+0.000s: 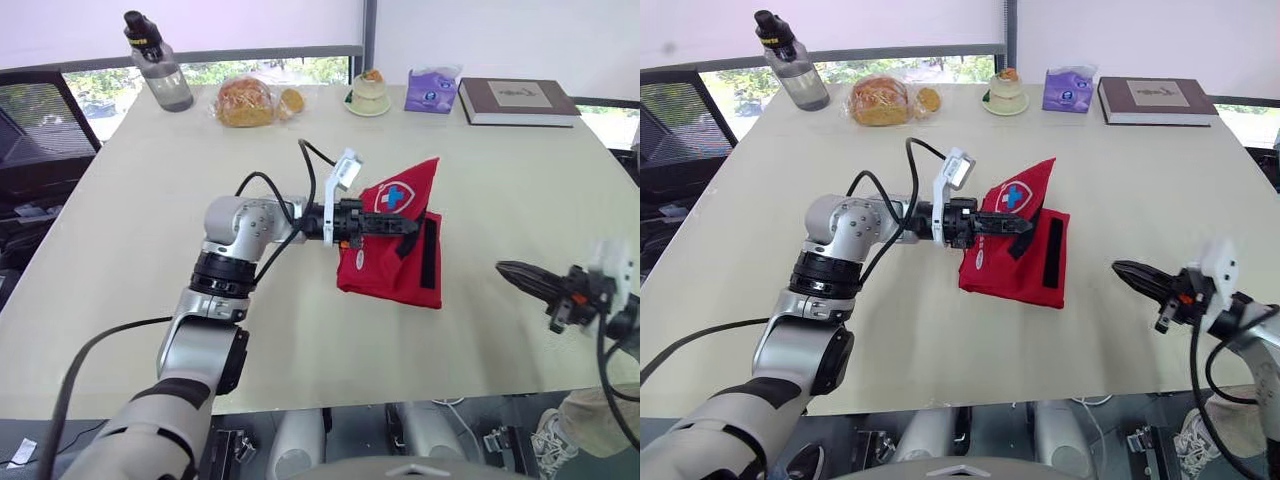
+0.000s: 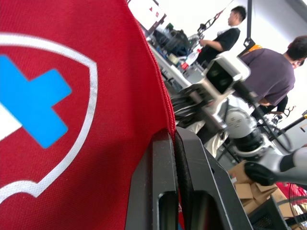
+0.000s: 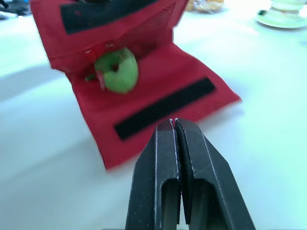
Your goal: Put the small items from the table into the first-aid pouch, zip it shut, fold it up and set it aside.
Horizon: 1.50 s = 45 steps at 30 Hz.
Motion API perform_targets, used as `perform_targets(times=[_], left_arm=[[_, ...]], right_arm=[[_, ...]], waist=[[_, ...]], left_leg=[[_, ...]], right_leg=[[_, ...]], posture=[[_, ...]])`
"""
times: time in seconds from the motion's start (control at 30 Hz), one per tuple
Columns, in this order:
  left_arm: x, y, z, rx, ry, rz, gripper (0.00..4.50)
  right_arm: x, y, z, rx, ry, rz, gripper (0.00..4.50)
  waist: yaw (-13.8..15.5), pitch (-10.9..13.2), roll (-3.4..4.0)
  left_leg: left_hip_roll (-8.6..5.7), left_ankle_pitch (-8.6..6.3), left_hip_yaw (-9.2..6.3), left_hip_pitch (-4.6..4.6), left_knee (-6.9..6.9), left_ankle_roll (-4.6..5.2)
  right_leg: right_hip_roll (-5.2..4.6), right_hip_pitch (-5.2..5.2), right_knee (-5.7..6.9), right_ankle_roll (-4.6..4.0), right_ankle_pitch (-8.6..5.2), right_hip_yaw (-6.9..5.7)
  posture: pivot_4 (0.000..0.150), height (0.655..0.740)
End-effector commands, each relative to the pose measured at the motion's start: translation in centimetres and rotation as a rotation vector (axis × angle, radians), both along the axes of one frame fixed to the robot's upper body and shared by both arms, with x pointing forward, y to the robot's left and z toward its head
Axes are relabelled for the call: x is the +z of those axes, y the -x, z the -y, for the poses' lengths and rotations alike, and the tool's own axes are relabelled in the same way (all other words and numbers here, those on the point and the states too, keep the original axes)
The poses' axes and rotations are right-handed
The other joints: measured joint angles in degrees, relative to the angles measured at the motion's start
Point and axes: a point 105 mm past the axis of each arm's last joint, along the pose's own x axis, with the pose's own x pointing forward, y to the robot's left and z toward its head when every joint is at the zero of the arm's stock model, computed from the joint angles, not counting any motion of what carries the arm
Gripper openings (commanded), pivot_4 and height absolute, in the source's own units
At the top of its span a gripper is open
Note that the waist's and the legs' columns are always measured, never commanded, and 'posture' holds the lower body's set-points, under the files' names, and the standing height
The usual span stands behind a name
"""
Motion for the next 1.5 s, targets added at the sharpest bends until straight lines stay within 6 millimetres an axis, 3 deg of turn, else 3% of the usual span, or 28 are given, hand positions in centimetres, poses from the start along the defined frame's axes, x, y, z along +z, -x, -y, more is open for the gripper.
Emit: perform_targets(times=[0.03,0.17,0.27,0.33,0.53,0.8,1.0,1.07,1.17,1.33,1.5], left_arm=[[0.1,0.6,1.4,-0.049,0.019,0.018,0.0],[-0.8,0.2,2.1,-0.039,-0.009,0.001,0.0],[-0.7,-0.2,2.6,-0.036,0.016,-0.024,0.92],[-1.1,-0.4,2.8,-0.029,0.013,-0.031,1.75],[-1.5,-0.4,3.3,-0.036,0.0,-0.038,4.4],[-1.1,0.5,4.2,-0.087,0.038,-0.039,4.46],[-2.5,1.8,4.8,-0.151,-0.01,-0.032,4.46],[-2.1,1.9,4.9,-0.161,-0.003,-0.008,4.46],[0.7,1.8,4.6,-0.174,0.079,0.067,4.46],[5.7,-0.5,2.9,-0.064,0.173,0.303,4.46],[4.1,-4.1,1.9,0.138,0.014,0.595,4.46]], right_arm=[[0.3,0.8,1.1,-0.008,0.004,0.031,0.73],[0.1,1.3,1.1,0.012,-0.022,0.016,2.4],[0.6,1.5,0.7,0.026,-0.061,0.018,3.87],[0.4,1.8,0.6,0.031,-0.06,0.001,4.5],[0.0,2.1,0.6,0.025,-0.044,-0.012,4.5],[0.1,1.9,0.7,0.019,-0.047,-0.002,4.5],[-0.2,1.9,0.9,0.016,-0.038,-0.002,4.5],[-0.3,1.9,0.9,0.015,-0.039,0.0,4.5],[-0.3,1.9,0.8,0.016,-0.038,0.003,4.5],[-0.3,1.8,0.8,0.013,-0.036,0.011,4.5],[-0.2,1.7,0.6,0.013,-0.036,0.013,4.5]], waist=[[0.17,0.0,0.0],[0.25,-0.01,0.02],[0.22,-0.01,0.02],[0.25,-0.01,0.02],[0.24,0.0,0.02],[0.3,-0.01,0.02],[0.27,-0.01,0.03],[0.28,-0.01,0.03],[0.25,-0.01,0.03],[0.25,-0.01,0.03],[0.39,-0.09,0.16]], left_leg=[[0.0,0.0,-0.01,0.0,0.0,0.0],[0.0,0.0,-0.01,-0.03,-0.04,0.0],[0.0,0.0,-0.02,-0.02,-0.03,0.0],[0.0,0.0,-0.04,-0.02,-0.01,0.0],[0.0,0.0,-0.05,-0.03,-0.02,0.0],[0.0,0.0,-0.05,-0.03,-0.01,0.0],[0.0,0.0,-0.05,-0.02,-0.01,0.0],[0.0,0.0,-0.06,-0.03,-0.01,0.0],[0.0,0.0,-0.06,-0.02,-0.01,0.0],[0.0,0.0,-0.07,-0.02,-0.01,0.0],[0.0,0.0,-0.04,0.04,-0.04,-0.01]], right_leg=[[0.01,0.0,0.0,0.0,0.0,0.0],[0.02,0.0,-0.01,-0.04,0.01,0.0],[0.03,-0.01,0.0,-0.03,0.01,0.01],[0.04,0.0,0.0,-0.01,0.0,0.01],[0.05,0.0,-0.01,-0.01,-0.01,0.02],[0.06,0.0,-0.01,-0.01,-0.01,0.02],[0.06,0.0,0.0,-0.01,-0.01,0.03],[0.06,0.0,0.0,-0.02,0.0,0.03],[0.06,0.0,0.0,-0.02,0.0,0.03],[0.08,0.0,0.01,-0.01,-0.01,0.03],[0.08,0.07,-0.04,-0.03,0.0,0.06]], posture=[[0.15,0.74],[0.15,0.74],[0.15,0.74],[0.15,0.74],[0.15,0.74],[0.15,0.74],[0.15,0.74],[0.15,0.74],[0.15,0.74],[0.15,0.74],[0.15,0.74]])
